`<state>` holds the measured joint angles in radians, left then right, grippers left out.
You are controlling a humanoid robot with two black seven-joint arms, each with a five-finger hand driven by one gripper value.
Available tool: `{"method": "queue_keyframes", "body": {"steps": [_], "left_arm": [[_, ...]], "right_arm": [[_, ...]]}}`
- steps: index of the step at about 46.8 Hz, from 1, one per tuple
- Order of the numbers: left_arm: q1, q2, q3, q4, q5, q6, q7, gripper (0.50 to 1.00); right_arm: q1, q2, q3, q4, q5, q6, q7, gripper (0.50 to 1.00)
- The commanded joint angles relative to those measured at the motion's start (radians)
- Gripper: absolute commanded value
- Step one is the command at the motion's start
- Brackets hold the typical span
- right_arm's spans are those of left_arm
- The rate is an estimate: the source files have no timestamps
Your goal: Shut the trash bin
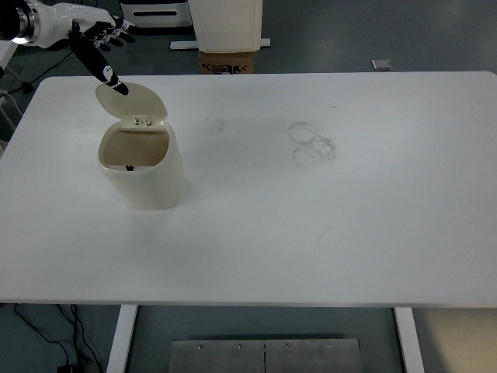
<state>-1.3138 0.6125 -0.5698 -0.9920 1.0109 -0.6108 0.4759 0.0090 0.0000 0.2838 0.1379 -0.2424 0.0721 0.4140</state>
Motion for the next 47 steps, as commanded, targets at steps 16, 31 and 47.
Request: {"method": "queue_keyframes", "body": {"steps": [16,31,47], "left_arm": [[-0.094,0.041,0.031,-0.120,0.000,0.000,0.006,1.000],[-0.093,0.059,0.108,-0.137,-0.011,0.000,0.041,1.000],[-0.102,0.110,0.186,-0.243,-0.124,0.000,0.043,1.000]], "right_arm": [[0.000,0.000,0.000,0.000,0.000,0.000,0.000,0.991],[0.000,0.000,0.000,0.000,0.000,0.000,0.000,0.991],[0.000,0.000,0.000,0.000,0.000,0.000,0.000,0.991]]}}
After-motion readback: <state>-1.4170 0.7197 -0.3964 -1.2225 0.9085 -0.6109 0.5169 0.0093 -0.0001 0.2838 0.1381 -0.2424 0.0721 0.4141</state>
